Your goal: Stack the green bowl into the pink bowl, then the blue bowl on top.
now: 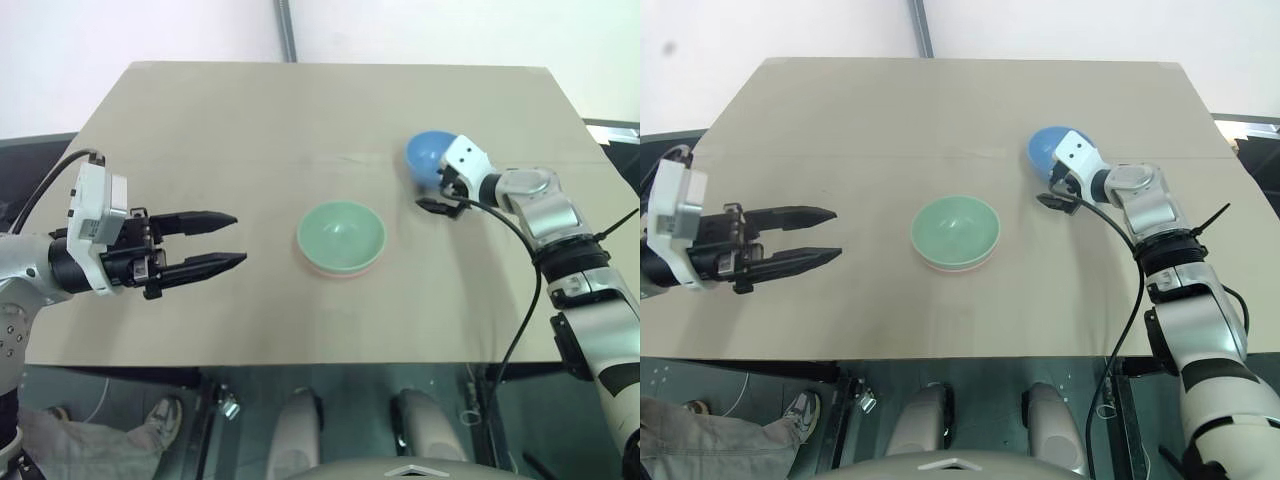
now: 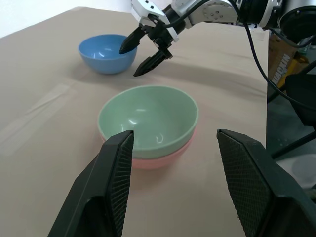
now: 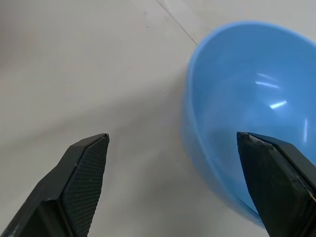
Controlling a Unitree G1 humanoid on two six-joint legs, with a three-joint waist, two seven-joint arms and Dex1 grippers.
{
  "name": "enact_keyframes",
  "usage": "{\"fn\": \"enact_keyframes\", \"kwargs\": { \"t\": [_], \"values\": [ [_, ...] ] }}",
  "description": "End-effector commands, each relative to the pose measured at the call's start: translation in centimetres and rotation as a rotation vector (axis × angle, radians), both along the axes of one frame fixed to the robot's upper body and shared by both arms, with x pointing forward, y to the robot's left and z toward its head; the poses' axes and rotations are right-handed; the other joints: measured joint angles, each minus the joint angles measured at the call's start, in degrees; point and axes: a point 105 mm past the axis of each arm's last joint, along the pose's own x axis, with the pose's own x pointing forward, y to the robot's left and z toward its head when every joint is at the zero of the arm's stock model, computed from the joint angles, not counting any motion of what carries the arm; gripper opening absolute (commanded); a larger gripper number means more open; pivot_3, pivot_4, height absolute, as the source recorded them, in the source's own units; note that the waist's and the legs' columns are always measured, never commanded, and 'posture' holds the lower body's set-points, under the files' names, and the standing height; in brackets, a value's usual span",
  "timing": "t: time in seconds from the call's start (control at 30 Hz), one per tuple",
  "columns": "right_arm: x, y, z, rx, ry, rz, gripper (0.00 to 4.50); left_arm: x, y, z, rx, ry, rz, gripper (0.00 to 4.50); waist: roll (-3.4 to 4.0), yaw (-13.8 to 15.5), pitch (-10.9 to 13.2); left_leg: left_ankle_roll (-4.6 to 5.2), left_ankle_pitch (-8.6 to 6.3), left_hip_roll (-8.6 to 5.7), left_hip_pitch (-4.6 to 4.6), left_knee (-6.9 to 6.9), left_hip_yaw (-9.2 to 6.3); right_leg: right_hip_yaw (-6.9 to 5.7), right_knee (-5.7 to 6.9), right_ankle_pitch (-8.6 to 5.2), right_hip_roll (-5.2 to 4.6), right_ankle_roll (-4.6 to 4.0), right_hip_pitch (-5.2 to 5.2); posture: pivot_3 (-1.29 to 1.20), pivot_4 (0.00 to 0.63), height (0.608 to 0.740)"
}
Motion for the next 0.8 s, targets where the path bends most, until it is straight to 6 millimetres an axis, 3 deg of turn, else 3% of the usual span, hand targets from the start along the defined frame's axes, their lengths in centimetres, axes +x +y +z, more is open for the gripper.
{"fn": "enact_keyframes", "kwargs": {
  "t": [0.03,0.07,0.17,0.43,0.6,0.73,0.8],
  "values": [
    [0.4,0.8,2.4,0.002,-0.078,0.03,4.5,-0.2,0.3,0.6,-0.004,-0.047,0.012,2.82,0.0,0.0,0.0,0.0,0.0,0.0,0.0,0.0,0.0,0.0,0.0,0.0,0.0,0.0,0.0,0.0,0.15,0.74],
    [0.4,0.9,2.5,0.0,-0.08,0.035,4.5,-0.3,0.2,0.6,-0.008,-0.045,0.008,2.82,0.0,0.0,0.0,0.0,0.0,0.0,0.0,-0.01,0.0,0.0,0.0,0.0,0.0,0.0,0.0,0.0,0.15,0.74],
    [0.5,1.2,2.5,-0.02,-0.089,0.049,3.71,-0.2,0.1,0.2,-0.017,-0.04,0.013,2.99,0.01,0.0,0.01,0.0,0.0,0.0,0.0,-0.01,0.01,0.0,-0.01,0.0,0.0,0.0,0.0,0.0,0.15,0.74],
    [0.7,1.1,2.2,-0.054,-0.107,0.059,0.12,0.4,0.2,-0.2,-0.043,-0.055,0.051,2.99,0.02,0.01,0.02,0.0,0.0,0.0,0.0,-0.03,0.01,0.01,-0.02,0.0,0.0,0.0,0.0,0.0,0.15,0.74],
    [0.3,0.9,3.3,-0.123,-0.221,0.096,0.05,0.8,0.0,-0.8,-0.074,-0.061,0.079,2.99,0.04,0.01,0.04,0.0,0.0,0.0,0.0,-0.03,0.02,0.02,-0.02,0.0,0.0,0.0,-0.01,0.0,0.15,0.74],
    [-1.5,1.7,7.4,-0.054,-0.357,0.168,0.05,1.1,-0.1,-1.3,-0.087,-0.056,0.088,2.99,0.09,0.1,0.08,0.0,0.0,0.0,-0.03,-0.06,0.02,0.02,-0.07,0.0,0.0,0.0,-0.02,0.0,0.15,0.74],
    [-3.9,2.9,9.8,0.028,-0.382,0.254,0.05,1.3,-0.1,-1.4,-0.094,-0.053,0.095,2.99,0.14,0.12,0.11,0.0,0.0,0.0,-0.03,-0.07,0.02,0.02,-0.07,0.0,0.0,0.0,-0.02,0.0,0.15,0.74]
  ]
}}
